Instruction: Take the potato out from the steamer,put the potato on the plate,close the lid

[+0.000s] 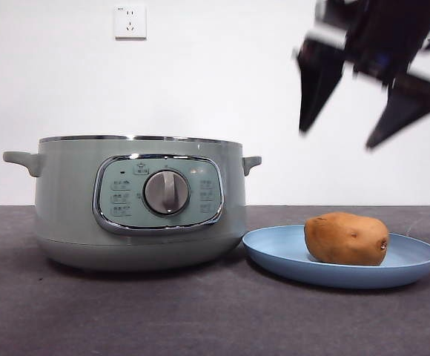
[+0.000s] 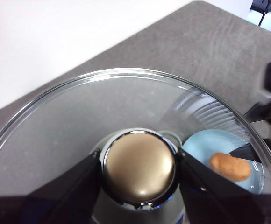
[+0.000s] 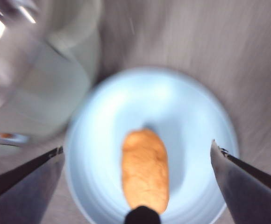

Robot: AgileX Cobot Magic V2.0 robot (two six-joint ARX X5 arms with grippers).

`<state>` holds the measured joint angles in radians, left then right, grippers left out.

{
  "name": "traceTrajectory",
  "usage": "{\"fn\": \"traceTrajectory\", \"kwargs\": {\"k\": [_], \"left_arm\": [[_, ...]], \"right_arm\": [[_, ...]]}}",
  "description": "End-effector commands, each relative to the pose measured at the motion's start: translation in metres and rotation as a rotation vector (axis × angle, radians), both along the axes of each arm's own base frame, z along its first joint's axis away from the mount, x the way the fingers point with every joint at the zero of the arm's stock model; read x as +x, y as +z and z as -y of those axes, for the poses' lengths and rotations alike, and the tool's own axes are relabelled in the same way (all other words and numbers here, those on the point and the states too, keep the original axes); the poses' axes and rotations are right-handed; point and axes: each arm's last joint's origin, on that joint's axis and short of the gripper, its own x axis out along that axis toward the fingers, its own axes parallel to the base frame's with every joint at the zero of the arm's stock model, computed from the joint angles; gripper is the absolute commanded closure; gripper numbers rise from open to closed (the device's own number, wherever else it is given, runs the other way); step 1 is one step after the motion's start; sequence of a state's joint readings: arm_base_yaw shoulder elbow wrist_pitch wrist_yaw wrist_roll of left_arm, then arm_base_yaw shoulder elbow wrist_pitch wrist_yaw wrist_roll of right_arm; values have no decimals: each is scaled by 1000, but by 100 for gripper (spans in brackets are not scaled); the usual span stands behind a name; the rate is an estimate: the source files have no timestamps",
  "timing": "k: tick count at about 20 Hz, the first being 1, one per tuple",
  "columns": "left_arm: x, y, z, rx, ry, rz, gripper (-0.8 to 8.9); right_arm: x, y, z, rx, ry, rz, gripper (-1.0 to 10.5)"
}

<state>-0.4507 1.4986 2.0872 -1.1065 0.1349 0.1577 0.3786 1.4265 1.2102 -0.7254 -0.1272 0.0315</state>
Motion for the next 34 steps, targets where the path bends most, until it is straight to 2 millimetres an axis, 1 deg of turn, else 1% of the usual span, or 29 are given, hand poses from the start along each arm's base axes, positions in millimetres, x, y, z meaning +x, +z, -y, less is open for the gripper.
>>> {"fn": "traceTrajectory", "kwargs": {"k": [1,3,5,7,9,12,14,20,25,30,34], "left_arm": [[11,2,5,-18,-18,55,822],[23,-7,13,-24,-58,14,822],[37,-18,20,-11,-55,-12,822],[47,-30,24,-24,-46,-19,822],[57,-48,29,-34,-31,-44,822],[69,-81,35,-28,-15,-75,822],[73,-102,35,-20,18,-78,822],[70,-152,33,-37,48,-83,822],[70,-180,33,-50,47,-65,822],[70,-196,32,-53,60,-89,822],[67,-226,28,-37,73,-139,822]], "right_arm": [[-18,28,7,49,-20,87,412],[-37,55,15,88,-21,182,413],[-55,77,22,136,-37,257,413],[-70,91,28,162,-39,315,413],[-79,98,33,172,-45,347,413],[-83,99,39,166,-68,343,413],[-83,97,43,152,-85,319,413],[-81,96,47,148,-105,316,413],[-81,96,47,152,-110,313,414],[-81,96,47,153,-110,314,415],[-81,96,47,153,-110,314,415]]}}
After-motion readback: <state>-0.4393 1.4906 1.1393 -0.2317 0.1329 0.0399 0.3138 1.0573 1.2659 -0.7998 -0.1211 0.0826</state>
